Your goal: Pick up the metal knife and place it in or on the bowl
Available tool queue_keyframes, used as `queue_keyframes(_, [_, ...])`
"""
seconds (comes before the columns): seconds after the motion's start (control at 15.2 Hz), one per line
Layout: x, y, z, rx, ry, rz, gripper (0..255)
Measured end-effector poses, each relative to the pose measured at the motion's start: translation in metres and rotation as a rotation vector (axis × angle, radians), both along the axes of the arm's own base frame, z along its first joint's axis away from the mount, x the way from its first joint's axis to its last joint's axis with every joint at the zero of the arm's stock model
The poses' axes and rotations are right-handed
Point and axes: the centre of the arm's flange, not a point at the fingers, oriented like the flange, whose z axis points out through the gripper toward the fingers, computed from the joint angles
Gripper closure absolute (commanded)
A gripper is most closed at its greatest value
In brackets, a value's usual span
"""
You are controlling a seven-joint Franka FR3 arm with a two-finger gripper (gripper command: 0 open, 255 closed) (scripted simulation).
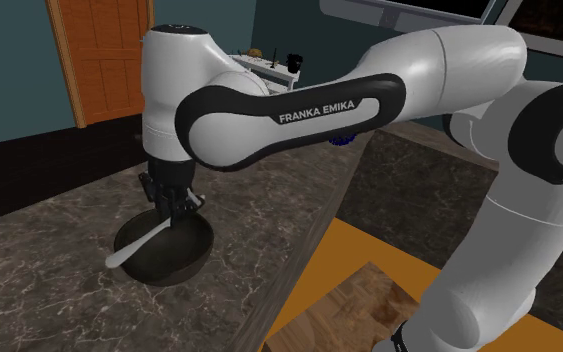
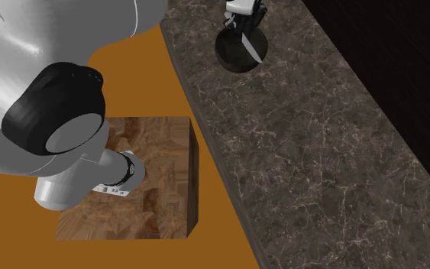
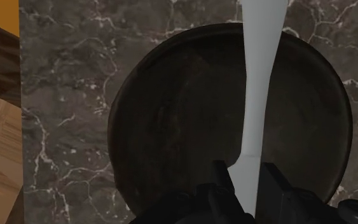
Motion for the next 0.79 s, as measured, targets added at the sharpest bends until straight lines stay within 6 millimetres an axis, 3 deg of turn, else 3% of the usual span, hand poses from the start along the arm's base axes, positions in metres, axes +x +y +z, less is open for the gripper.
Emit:
queue_keyframes(0.33, [-0.001,-0.002,-0.025,0.0,0.0,0.0,255])
queue_keyframes(0.73, [-0.001,-0.002,-0.026,0.001,-0.002,-0.001,255])
queue_keyframes(0.79, [-0.001,-0.002,-0.026,0.001,-0.002,-0.001,0])
